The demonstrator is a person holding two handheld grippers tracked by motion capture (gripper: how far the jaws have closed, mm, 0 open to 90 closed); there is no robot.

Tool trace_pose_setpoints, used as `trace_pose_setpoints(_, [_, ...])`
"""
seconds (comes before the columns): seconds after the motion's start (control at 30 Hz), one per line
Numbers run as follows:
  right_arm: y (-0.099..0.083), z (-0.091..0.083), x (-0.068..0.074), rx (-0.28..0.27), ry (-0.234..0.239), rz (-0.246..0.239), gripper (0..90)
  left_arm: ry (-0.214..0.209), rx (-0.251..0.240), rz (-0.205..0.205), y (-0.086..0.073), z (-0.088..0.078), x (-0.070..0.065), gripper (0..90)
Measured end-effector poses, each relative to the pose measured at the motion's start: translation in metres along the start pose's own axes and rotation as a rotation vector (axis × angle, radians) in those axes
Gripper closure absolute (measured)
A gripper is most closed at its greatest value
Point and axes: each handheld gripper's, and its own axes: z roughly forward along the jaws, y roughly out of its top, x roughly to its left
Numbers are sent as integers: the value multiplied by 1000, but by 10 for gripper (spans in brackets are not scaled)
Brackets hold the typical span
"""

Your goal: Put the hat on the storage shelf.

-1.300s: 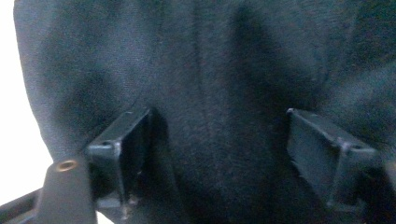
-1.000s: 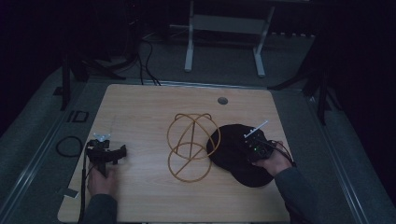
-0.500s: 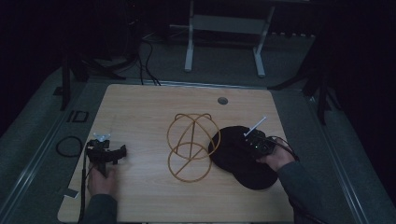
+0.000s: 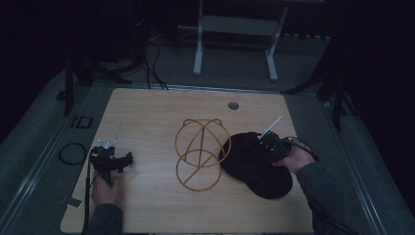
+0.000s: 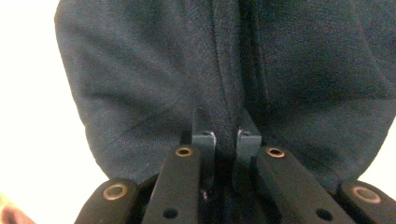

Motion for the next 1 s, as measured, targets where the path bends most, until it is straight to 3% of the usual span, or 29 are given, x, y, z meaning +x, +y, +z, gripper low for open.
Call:
trace_pose_setpoints(0.3, [2, -11, -1, 23, -11, -25, 839, 0, 0, 0, 0, 0, 0, 108])
trace_pose_setpoints(1.0, [3, -45, -7, -64, -26, -43, 838, 0, -3, 0, 0, 0, 0, 108])
